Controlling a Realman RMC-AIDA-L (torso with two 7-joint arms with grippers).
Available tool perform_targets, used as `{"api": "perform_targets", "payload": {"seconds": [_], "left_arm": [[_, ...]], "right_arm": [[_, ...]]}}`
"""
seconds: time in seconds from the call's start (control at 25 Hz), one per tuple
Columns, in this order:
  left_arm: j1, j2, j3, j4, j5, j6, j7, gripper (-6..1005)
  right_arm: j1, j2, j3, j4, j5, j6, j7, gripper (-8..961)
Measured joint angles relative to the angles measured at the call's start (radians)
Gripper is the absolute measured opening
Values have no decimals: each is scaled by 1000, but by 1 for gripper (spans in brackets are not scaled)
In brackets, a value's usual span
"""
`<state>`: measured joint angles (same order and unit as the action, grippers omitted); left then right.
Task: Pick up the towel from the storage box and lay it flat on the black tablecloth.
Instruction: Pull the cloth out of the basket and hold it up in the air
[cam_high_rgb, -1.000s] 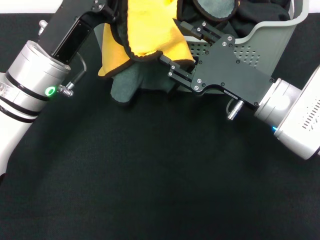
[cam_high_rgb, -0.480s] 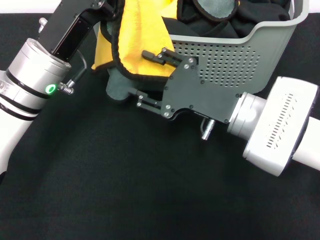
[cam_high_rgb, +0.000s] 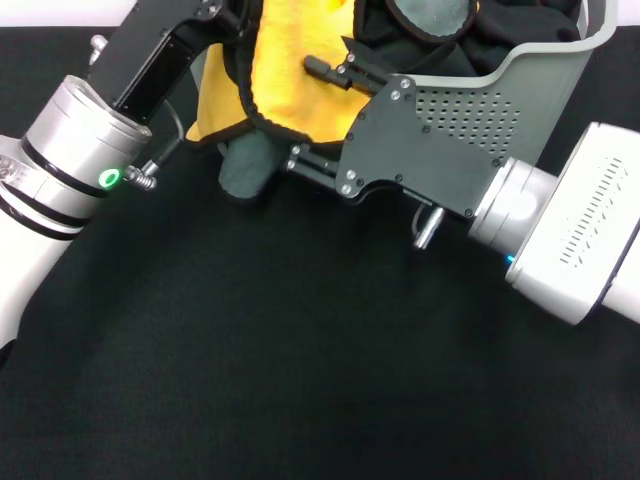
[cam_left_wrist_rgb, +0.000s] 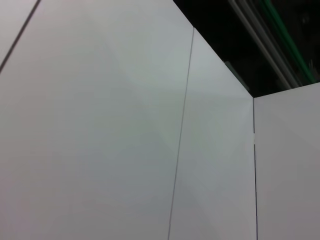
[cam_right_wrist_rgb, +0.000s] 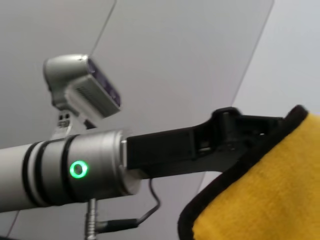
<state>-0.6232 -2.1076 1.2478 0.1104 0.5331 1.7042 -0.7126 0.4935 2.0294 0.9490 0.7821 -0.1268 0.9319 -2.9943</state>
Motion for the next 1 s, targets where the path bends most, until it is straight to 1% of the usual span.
{"api": "perform_targets", "payload": {"seconds": [0.2, 0.44, 0.6, 0.84, 1.0], "left_arm": [[3, 0, 6, 0, -2, -5, 1, 30], [5, 0, 1, -7, -12, -9, 5, 30], [7, 0, 4, -16, -28, -9, 5, 31], [7, 0, 4, -32, -29, -9, 7, 31], [11, 0, 4, -39, -24, -5, 7, 31]], "right_arm": [[-19, 0, 15, -3, 20, 58, 1, 653], [-66, 0, 15, -7, 10, 149, 1, 605], [-84, 0, 12, -9, 8, 158, 2, 487], [-90, 0, -8, -10, 8, 167, 2, 291], [-89, 0, -10, -13, 8, 168, 2, 265]]}}
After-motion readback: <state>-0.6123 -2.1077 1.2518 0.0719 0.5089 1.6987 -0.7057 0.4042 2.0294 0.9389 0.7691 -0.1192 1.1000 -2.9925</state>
